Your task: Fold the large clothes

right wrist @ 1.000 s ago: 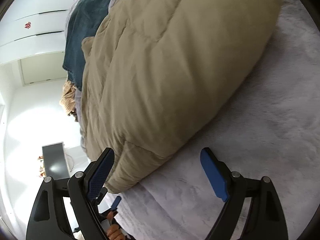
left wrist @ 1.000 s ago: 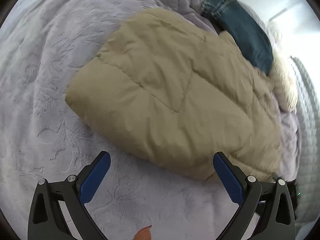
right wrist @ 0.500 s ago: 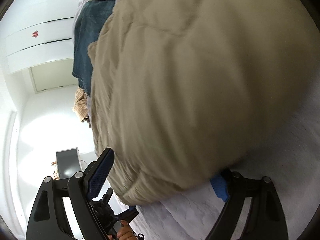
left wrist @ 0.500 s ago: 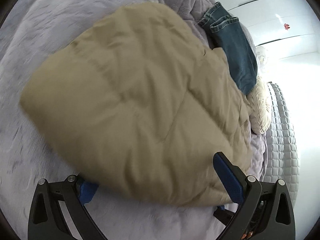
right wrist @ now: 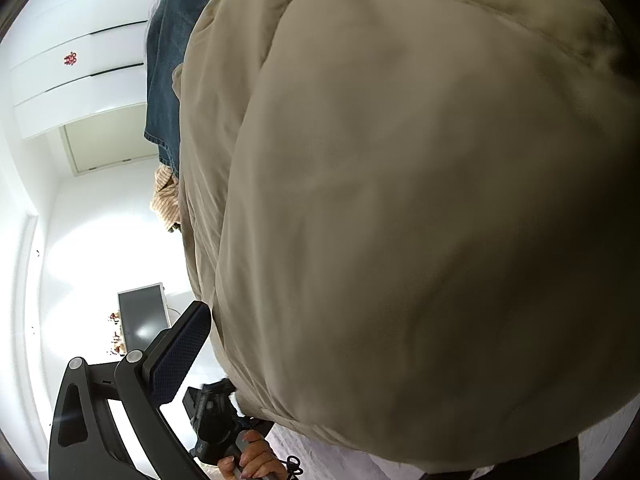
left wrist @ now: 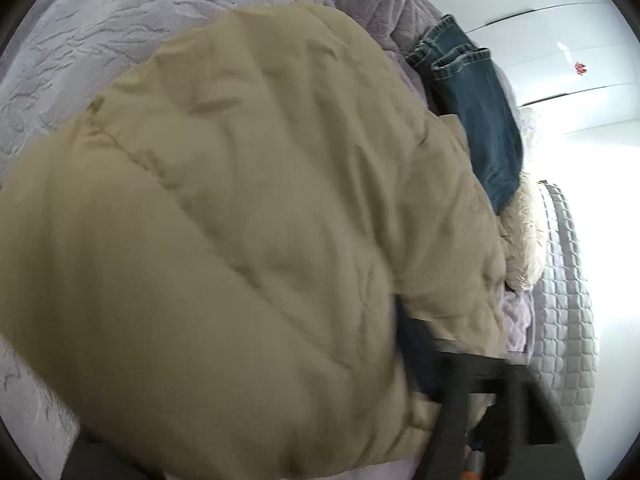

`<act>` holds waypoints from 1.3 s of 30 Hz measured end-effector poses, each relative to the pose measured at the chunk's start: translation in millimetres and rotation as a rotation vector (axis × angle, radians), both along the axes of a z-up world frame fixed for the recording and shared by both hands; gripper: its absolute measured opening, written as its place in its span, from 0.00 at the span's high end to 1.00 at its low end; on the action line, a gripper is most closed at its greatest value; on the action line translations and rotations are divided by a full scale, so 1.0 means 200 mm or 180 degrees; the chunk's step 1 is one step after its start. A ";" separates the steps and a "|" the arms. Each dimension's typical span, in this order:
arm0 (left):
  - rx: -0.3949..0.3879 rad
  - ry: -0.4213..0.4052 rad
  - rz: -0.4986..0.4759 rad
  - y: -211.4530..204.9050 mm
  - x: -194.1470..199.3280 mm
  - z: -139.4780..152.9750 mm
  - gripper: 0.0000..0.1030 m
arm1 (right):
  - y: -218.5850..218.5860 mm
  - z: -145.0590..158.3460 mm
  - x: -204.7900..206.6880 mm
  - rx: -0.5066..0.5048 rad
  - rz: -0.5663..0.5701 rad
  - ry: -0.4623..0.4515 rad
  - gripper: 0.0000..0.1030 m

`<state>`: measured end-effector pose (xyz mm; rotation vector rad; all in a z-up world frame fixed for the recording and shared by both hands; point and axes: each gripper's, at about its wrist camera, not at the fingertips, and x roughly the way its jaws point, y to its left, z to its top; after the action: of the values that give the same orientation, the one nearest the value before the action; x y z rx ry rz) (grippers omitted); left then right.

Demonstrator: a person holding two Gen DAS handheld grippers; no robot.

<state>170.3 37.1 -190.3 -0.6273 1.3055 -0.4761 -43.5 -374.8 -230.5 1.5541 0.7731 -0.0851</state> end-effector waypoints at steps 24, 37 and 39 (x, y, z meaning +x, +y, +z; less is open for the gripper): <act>-0.0107 -0.0609 -0.0692 0.47 -0.32 0.46 0.81 | 0.43 0.26 -0.30 -0.0051 0.0426 -0.0294 0.70; 0.0200 0.0082 -0.0987 0.90 -0.61 0.18 0.80 | 0.82 0.11 -0.67 0.0286 0.0161 0.0239 0.63; 0.0220 0.0104 -0.0988 0.90 -0.61 0.17 0.80 | 0.81 0.10 -0.67 0.0322 0.0166 0.0334 0.58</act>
<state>48.1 216.7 -156.5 -0.3765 1.4518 -0.6725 -176.7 -212.4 -211.4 1.6340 0.9121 -0.0911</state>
